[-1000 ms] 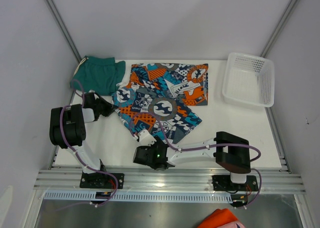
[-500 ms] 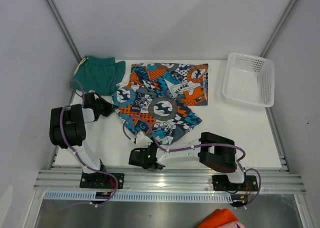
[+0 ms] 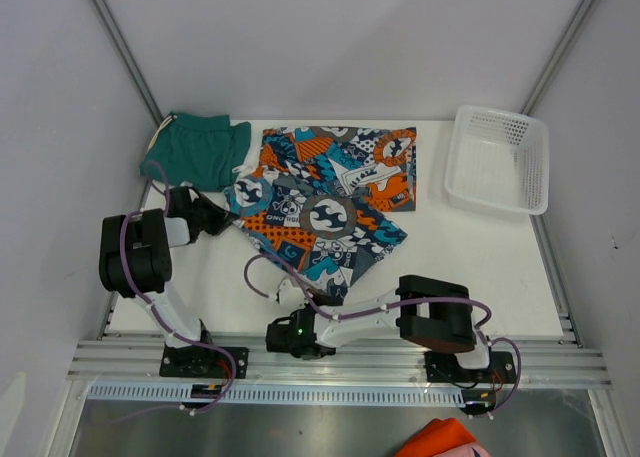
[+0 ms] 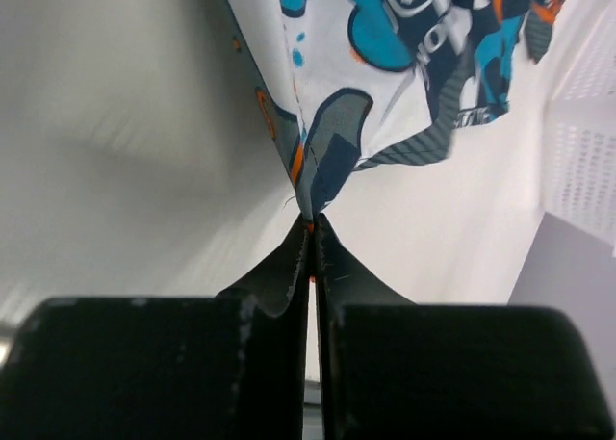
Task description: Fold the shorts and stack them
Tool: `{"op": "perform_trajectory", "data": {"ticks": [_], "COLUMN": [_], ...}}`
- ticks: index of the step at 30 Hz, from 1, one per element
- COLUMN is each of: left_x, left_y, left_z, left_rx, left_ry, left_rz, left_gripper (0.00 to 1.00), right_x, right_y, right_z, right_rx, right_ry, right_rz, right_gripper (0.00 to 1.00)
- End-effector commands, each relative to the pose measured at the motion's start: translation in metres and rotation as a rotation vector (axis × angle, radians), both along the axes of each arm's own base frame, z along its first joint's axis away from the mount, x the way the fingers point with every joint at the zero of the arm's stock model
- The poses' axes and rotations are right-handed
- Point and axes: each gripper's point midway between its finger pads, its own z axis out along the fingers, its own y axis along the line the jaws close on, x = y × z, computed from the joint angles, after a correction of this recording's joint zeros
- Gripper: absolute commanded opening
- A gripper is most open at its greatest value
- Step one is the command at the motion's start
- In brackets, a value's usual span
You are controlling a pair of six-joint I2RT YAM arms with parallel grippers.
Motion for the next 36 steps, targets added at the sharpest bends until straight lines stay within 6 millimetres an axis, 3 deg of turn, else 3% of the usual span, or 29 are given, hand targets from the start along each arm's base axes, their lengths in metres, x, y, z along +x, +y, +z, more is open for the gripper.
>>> {"op": "perform_trajectory", "data": {"ticks": [1, 5, 6, 11, 12, 14, 18, 19, 25, 29, 30, 32, 33, 35, 36], "left_x": [0.002, 0.002, 0.002, -0.001, -0.003, -0.01, -0.02, -0.021, -0.045, -0.066, -0.084, -0.09, -0.106, -0.109, -0.11], "left_y": [0.013, 0.012, 0.012, 0.009, 0.007, 0.002, 0.001, 0.002, 0.007, 0.001, -0.002, -0.001, -0.002, 0.005, 0.009], "left_z": [-0.003, -0.002, -0.002, 0.0, 0.001, 0.004, 0.013, 0.015, 0.024, 0.019, 0.011, 0.012, 0.0, 0.005, 0.007], "left_rx": [0.047, 0.046, 0.046, 0.037, 0.024, 0.011, 0.022, 0.037, 0.094, 0.088, 0.086, 0.097, 0.101, 0.148, 0.174], "left_ry": [-0.005, -0.007, -0.008, -0.013, -0.013, -0.019, -0.024, -0.024, 0.0, 0.009, 0.022, -0.012, 0.019, 0.005, 0.01], "left_rz": [0.042, 0.041, 0.041, 0.027, 0.015, 0.004, -0.003, -0.007, 0.016, 0.019, 0.033, 0.054, 0.06, 0.083, 0.087], "left_gripper": [0.0, 0.0, 0.0, 0.0, 0.0, 0.0, 0.01, 0.02, 0.02, 0.01, 0.01, 0.02, 0.04, 0.13, 0.39], "right_x": [-0.015, -0.034, -0.039, -0.068, -0.071, -0.078, -0.079, -0.077, -0.04, -0.031, -0.03, -0.033, -0.034, -0.041, -0.043], "right_y": [-0.012, -0.017, -0.017, -0.017, -0.018, -0.016, -0.006, -0.004, 0.004, 0.002, 0.001, 0.004, 0.002, 0.006, 0.003], "right_z": [0.038, 0.047, 0.047, 0.03, 0.028, 0.026, 0.032, 0.042, 0.054, 0.052, 0.05, 0.046, 0.042, 0.038, 0.033], "right_rx": [-0.072, -0.165, -0.183, -0.169, -0.156, -0.095, 0.089, 0.16, 0.406, 0.394, 0.383, 0.396, 0.394, 0.411, 0.404], "right_ry": [-0.062, -0.017, 0.006, 0.153, 0.172, 0.214, 0.277, 0.292, 0.335, 0.334, 0.337, 0.362, 0.372, 0.408, 0.416], "right_rz": [0.082, 0.163, 0.188, 0.269, 0.272, 0.28, 0.267, 0.258, 0.178, 0.191, 0.196, 0.21, 0.214, 0.241, 0.246], "right_gripper": [0.0, 0.03, 0.15, 0.33, 0.47, 0.59, 0.61, 0.61, 0.52, 0.51, 0.51, 0.51, 0.51, 0.5, 0.5]}}
